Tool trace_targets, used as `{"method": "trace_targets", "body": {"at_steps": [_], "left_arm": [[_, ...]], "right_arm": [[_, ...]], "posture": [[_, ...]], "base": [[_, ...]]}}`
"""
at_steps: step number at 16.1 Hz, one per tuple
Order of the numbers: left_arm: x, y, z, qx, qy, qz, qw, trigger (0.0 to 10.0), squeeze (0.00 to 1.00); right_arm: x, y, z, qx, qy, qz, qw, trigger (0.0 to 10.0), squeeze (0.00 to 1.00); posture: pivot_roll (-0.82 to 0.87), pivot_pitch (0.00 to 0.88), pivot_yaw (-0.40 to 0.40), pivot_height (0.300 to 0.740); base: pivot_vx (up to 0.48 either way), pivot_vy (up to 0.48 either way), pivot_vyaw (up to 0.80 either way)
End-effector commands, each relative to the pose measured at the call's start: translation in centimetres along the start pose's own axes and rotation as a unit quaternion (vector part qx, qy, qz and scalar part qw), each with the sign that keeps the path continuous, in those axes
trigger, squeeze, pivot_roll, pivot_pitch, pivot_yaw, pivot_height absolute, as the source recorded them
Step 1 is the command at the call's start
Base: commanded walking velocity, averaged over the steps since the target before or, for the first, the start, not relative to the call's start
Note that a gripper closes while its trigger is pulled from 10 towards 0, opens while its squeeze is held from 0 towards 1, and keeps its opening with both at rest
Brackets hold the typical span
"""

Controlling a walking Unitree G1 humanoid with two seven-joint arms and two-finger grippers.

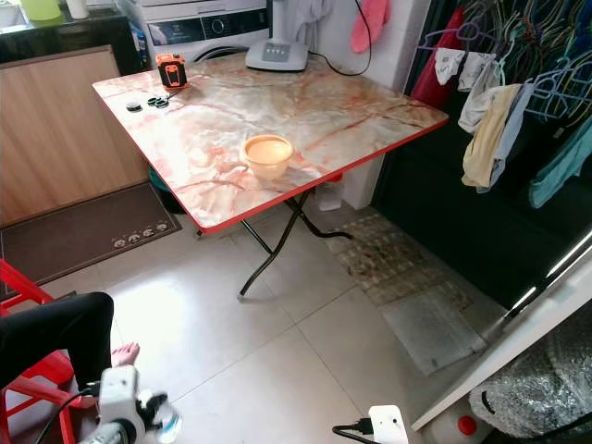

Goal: Restocking fridge

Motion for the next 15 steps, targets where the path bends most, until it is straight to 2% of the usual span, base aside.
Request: {"method": "trace_targets", "body": {"at_steps": [1, 2, 5, 8, 11, 15], "left_arm": [[-0.6, -0.4, -1.7, -0.038, 0.021, 0.014, 0.999, 10.0, 0.00], [-0.8, -0.5, -2.2, -0.053, 0.015, 0.027, 0.998, 10.0, 0.00], [-2.6, -1.2, -4.0, -0.096, 0.121, 0.068, 0.986, 10.0, 0.00], [-2.7, -1.2, -4.0, -0.098, 0.126, 0.077, 0.984, 10.0, 0.00], [-1.6, -1.0, -3.5, -0.087, 0.140, 0.062, 0.984, 10.0, 0.00], [-1.1, -1.0, -3.7, -0.095, 0.141, 0.053, 0.984, 10.0, 0.00]], "right_arm": [[0.1, 0.0, 0.1, 0.001, -0.002, -0.002, 1.000, 10.0, 0.00], [0.1, 0.0, 0.1, 0.001, -0.003, -0.001, 1.000, 10.0, 0.00], [0.0, 0.0, 0.1, 0.002, -0.003, 0.000, 1.000, 10.0, 0.00], [-0.1, 0.0, 0.1, 0.001, -0.003, 0.002, 1.000, 10.0, 0.00], [0.0, 0.0, 0.0, -0.002, -0.004, 0.001, 1.000, 10.0, 0.00], [0.0, 0.0, 0.1, 0.006, 0.006, -0.001, 1.000, 10.0, 0.00]], "posture": [[-0.09, 0.000, -0.047, 0.740], [-0.09, 0.000, -0.047, 0.740], [-0.08, 0.000, -0.046, 0.740], [-0.08, 0.000, -0.039, 0.740], [-0.10, 0.000, -0.031, 0.740], [-0.10, 0.000, -0.032, 0.740]], "base": [[0.000, 0.000, 0.00], [0.000, 0.000, 0.00], [0.000, 0.000, 0.00], [0.000, 0.000, 0.00], [0.000, 0.000, 0.00], [0.000, 0.000, 0.00]]}}
Point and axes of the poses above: a point about 5 cm out from each wrist's last joint towards the gripper, its own y axis pointing out of the wrist towards the gripper, its own z axis along the axis of the wrist's last joint, x = y × z, the point moved 3 cm from there along y, pointing out of the wrist towards the gripper, and after that the axes turned 15 degrees about y, right-handed, at the moved point
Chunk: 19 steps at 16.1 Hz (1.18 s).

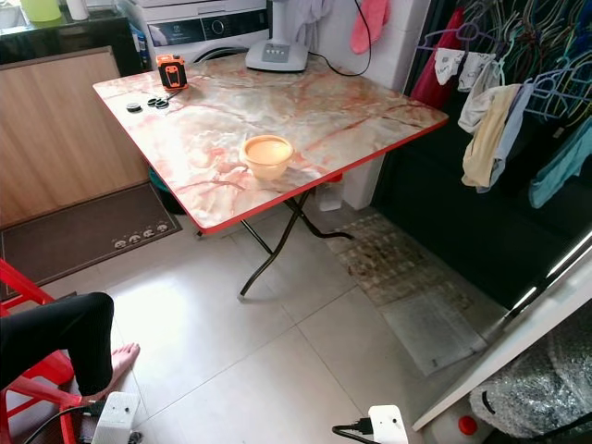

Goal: Restocking fridge

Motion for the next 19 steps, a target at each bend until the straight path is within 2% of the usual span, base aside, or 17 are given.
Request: {"method": "trace_targets", "body": {"at_steps": [1, 5, 8, 18, 19], "left_arm": [[0.1, 0.0, -0.4, -0.011, 0.007, -0.003, 1.000, 10.0, 0.00], [0.2, -0.2, -1.3, -0.023, 0.012, -0.011, 1.000, 10.0, 0.00], [0.3, -0.2, -1.4, -0.025, 0.021, -0.016, 0.999, 10.0, 0.00], [0.4, -0.4, -2.5, -0.045, 0.019, -0.021, 0.999, 10.0, 0.00], [0.4, -0.3, -2.1, -0.041, 0.021, -0.020, 0.999, 10.0, 0.00]], "right_arm": [[0.0, 0.0, 0.0, 0.005, 0.006, 0.000, 1.000, 10.0, 0.00], [0.0, 0.0, -0.2, 0.001, 0.002, 0.000, 1.000, 10.0, 0.00], [0.0, 0.0, -0.3, 0.000, 0.005, -0.003, 1.000, 10.0, 0.00], [-0.1, 0.0, -0.3, -0.011, -0.007, -0.002, 1.000, 10.0, 0.00], [-0.2, 0.0, -0.3, -0.012, -0.007, -0.001, 1.000, 10.0, 0.00]], "posture": [[-0.09, 0.000, -0.034, 0.740], [-0.10, 0.000, -0.030, 0.740], [-0.10, 0.000, -0.031, 0.740], [-0.09, 0.000, -0.034, 0.740], [-0.09, 0.000, -0.032, 0.740]], "base": [[0.000, 0.000, 0.00], [0.000, 0.368, 0.00], [0.000, 0.000, 0.00], [0.000, 0.000, -0.76], [0.000, 0.000, -0.79]]}}
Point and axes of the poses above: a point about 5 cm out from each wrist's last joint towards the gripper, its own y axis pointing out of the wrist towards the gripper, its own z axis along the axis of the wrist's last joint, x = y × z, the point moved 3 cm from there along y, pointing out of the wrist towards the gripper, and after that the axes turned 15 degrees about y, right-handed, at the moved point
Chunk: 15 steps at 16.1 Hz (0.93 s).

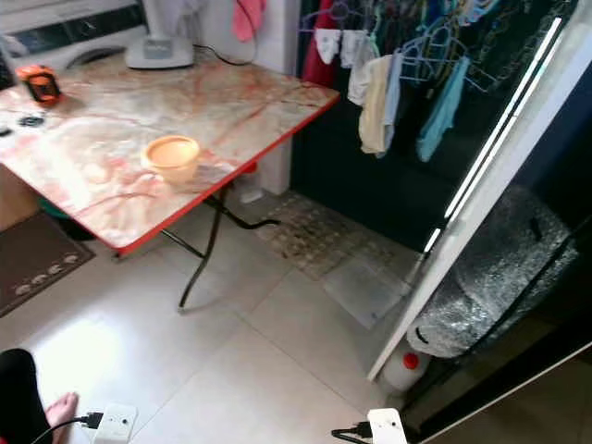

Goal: Restocking fridge

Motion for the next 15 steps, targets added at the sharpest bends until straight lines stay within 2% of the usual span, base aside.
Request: {"method": "trace_targets", "body": {"at_steps": [1, 5, 11, 15], "left_arm": [[0.04, -0.03, -0.40, -0.008, 0.013, -0.004, 1.000, 10.0, 0.00], [0.14, 0.04, 0.15, 0.001, 0.028, -0.010, 1.000, 10.0, 0.00], [0.09, 0.07, 0.32, 0.001, 0.022, -0.010, 1.000, 10.0, 0.00], [-0.07, 0.12, 0.37, -0.001, 0.022, -0.011, 1.000, 10.0, 0.00]], "right_arm": [[-0.14, 0.03, 0.06, 0.000, -0.002, 0.001, 1.000, 10.0, 0.00], [-0.18, 0.04, 0.14, 0.001, 0.001, 0.000, 1.000, 10.0, 0.00], [-0.25, 0.06, 0.25, 0.000, 0.000, 0.001, 1.000, 10.0, 0.00], [-0.43, 0.09, 0.35, 0.002, -0.002, 0.003, 1.000, 10.0, 0.00]], "posture": [[-0.09, 0.000, -0.031, 0.740], [-0.10, 0.000, -0.022, 0.740], [-0.08, 0.000, -0.033, 0.740], [-0.07, 0.000, -0.031, 0.740]], "base": [[0.000, 0.000, -0.79], [0.000, 0.000, -0.79], [0.000, 0.000, -0.79], [0.000, 0.214, -0.79]]}}
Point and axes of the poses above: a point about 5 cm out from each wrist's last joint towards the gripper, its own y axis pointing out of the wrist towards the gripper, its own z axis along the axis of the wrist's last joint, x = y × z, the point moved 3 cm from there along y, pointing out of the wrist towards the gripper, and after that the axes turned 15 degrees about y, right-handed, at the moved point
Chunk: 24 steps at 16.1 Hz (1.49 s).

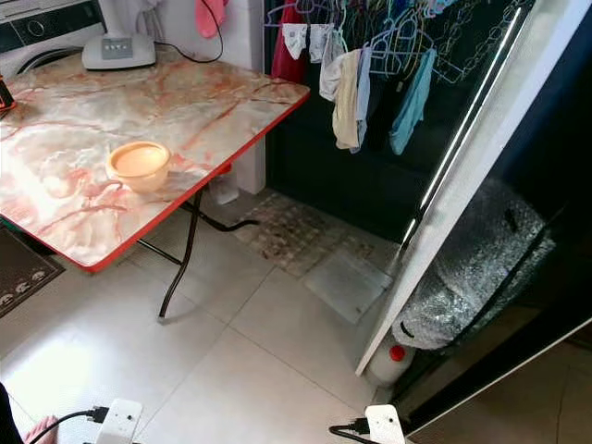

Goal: Restocking fridge

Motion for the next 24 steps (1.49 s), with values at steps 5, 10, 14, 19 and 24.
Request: {"method": "trace_targets", "body": {"at_steps": [5, 10, 14, 19, 24], "left_arm": [[-0.1, 0.1, 0.1, -0.005, 0.002, -0.004, 1.000, 10.0, 0.00], [-0.1, 0.1, 0.2, -0.005, 0.002, -0.004, 1.000, 10.0, 0.00], [0.1, 0.1, 0.4, 0.001, 0.005, -0.004, 1.000, 10.0, 0.00], [0.0, 0.1, 0.6, 0.002, 0.006, -0.003, 1.000, 10.0, 0.00], [0.1, 0.1, 0.8, 0.003, 0.005, -0.005, 1.000, 10.0, 0.00]], "right_arm": [[-0.1, 0.0, 0.0, -0.001, 0.002, -0.001, 1.000, 10.0, 0.00], [-0.1, 0.0, 0.0, -0.001, 0.002, -0.001, 1.000, 10.0, 0.00], [-0.1, 0.0, 0.2, 0.002, 0.002, 0.000, 1.000, 10.0, 0.00], [-0.2, 0.1, 0.4, 0.003, 0.001, 0.001, 1.000, 10.0, 0.00], [-0.3, 0.1, 0.5, 0.013, 0.016, 0.001, 1.000, 10.0, 0.00]], "posture": [[-0.06, 0.000, -0.031, 0.740], [-0.06, 0.000, -0.031, 0.740], [-0.05, 0.000, -0.038, 0.740], [-0.04, 0.000, -0.041, 0.740], [-0.04, 0.000, -0.042, 0.740]], "base": [[0.000, 0.000, -0.79], [0.000, 0.000, -0.79], [0.000, 0.000, -0.79], [0.000, 0.000, -0.79], [0.000, 0.000, -0.32]]}}
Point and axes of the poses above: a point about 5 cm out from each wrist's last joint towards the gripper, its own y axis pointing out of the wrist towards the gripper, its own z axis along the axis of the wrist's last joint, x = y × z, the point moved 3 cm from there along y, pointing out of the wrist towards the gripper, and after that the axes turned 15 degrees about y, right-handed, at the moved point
